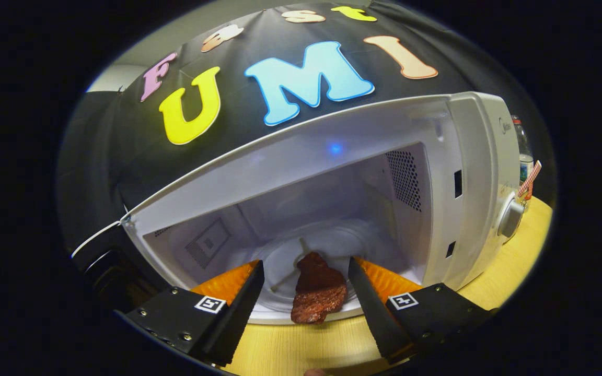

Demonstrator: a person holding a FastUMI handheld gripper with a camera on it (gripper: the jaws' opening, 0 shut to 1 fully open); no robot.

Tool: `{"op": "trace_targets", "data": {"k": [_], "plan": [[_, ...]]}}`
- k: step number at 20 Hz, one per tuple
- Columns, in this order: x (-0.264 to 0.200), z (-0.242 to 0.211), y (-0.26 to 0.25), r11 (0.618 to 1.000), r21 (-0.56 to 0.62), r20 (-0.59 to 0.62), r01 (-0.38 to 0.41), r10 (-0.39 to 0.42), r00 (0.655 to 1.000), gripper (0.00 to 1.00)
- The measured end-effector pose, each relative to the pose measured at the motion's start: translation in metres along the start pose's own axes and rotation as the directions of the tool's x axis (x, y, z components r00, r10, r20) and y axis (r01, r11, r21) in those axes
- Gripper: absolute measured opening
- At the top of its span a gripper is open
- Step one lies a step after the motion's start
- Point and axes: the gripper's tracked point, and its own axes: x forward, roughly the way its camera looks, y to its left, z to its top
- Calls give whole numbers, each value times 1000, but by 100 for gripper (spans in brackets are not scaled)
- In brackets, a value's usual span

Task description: Open the microwave, put the food inside, and close the microwave door.

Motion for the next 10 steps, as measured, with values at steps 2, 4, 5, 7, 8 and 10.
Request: {"op": "trace_targets", "data": {"k": [2,4,5,7,8,10], "plan": [[-25,7,11,998,-51,2,-28,28,1000,98],[-55,20,26,992,-107,29,-63,66,997,97],[-71,29,34,989,-128,49,-80,87,995,98],[-102,44,52,981,-143,79,-128,140,987,97],[-117,52,61,979,-141,89,-148,161,983,97],[-147,63,76,972,-155,109,-179,197,974,97]]}}
